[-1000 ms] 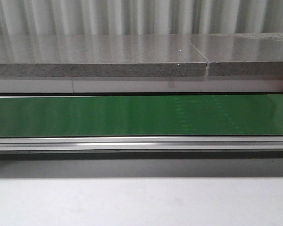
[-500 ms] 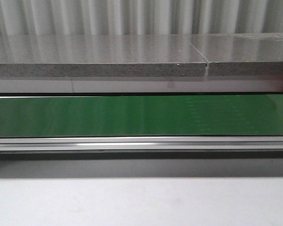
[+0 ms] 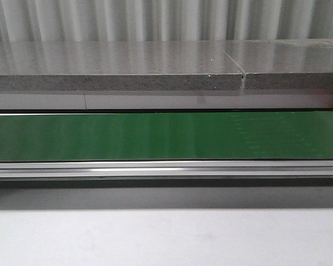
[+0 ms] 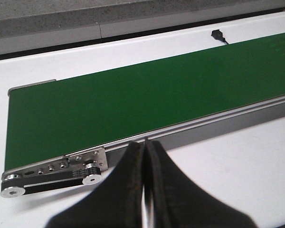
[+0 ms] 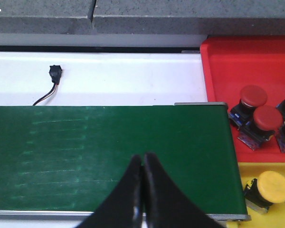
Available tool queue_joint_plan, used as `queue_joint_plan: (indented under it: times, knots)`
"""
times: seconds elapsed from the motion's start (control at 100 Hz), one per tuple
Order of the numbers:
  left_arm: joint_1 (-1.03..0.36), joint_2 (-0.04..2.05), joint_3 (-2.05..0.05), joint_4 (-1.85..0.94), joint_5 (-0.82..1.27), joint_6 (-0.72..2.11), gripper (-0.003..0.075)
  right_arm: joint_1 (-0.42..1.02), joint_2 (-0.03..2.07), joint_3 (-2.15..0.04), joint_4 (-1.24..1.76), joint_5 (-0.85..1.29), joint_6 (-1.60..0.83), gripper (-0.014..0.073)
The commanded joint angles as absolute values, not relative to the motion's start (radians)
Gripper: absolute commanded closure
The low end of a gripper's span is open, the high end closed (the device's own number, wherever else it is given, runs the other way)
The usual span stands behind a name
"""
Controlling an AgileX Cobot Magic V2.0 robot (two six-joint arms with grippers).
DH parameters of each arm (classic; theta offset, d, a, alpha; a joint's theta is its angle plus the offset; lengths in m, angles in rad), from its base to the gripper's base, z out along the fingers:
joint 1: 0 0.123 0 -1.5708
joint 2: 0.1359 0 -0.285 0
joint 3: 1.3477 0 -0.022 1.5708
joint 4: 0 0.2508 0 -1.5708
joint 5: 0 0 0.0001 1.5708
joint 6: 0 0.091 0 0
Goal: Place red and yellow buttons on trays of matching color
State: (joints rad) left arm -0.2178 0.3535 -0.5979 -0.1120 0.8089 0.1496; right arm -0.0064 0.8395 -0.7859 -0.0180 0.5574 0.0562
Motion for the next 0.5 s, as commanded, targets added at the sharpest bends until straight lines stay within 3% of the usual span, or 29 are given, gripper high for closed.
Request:
queue_joint_plan:
  times: [0.0, 0.49]
  knots:
    - [-0.225, 0.362, -0.622, -0.131, 0.743, 0.147, 0.0741, -0.005, 0.784, -0.776, -0.032, 0.451, 0.046, 0.0715]
    - [-0.225, 0.362, -0.622, -0.131, 0.743, 0.147, 0.0741, -0.005, 0.545, -0.563, -0.039, 0.32, 0.046, 0.0715]
